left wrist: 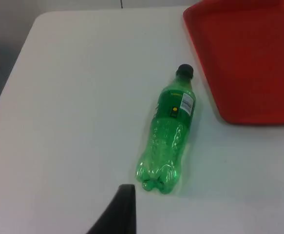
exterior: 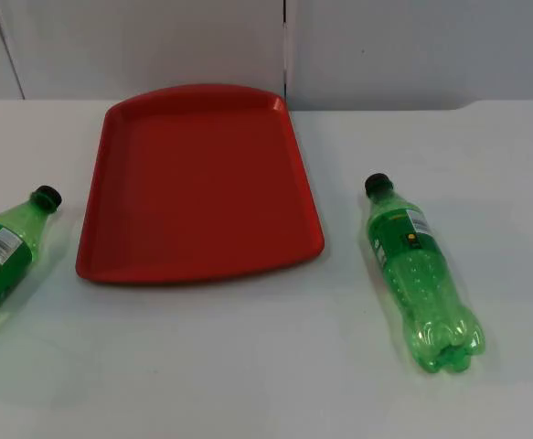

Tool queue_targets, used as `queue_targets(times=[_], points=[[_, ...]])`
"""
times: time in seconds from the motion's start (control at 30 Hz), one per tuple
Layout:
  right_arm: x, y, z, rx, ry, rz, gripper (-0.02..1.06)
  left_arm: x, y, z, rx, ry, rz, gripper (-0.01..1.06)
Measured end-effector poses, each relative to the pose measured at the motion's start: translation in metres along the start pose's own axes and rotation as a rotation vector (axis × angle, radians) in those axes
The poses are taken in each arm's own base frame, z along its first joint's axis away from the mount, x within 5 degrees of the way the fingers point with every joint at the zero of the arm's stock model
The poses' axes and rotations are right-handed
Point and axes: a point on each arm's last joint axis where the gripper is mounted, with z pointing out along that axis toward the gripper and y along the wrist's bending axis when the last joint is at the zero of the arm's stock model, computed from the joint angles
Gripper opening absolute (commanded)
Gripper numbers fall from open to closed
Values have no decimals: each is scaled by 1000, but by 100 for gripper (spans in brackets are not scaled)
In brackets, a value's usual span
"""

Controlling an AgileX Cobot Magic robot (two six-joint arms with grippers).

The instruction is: Place the bottle upright on the tray.

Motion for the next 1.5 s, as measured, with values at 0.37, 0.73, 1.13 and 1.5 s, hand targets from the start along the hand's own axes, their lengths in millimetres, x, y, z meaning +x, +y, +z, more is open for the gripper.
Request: queue_targets(times=[0.37,0.73,1.13,1.5], points=[[0,0,0,0,-2,0,105,-40,0,-7,5,4,-3,105],[0,0,0,0,-2,0,105,-75,1,30,16,104,-12,105],[0,0,0,0,-2,0,105,-90,0,76,27,197,-24,105],[0,0,0,0,-2,0,105,-94,1,127,29,331,2,105]])
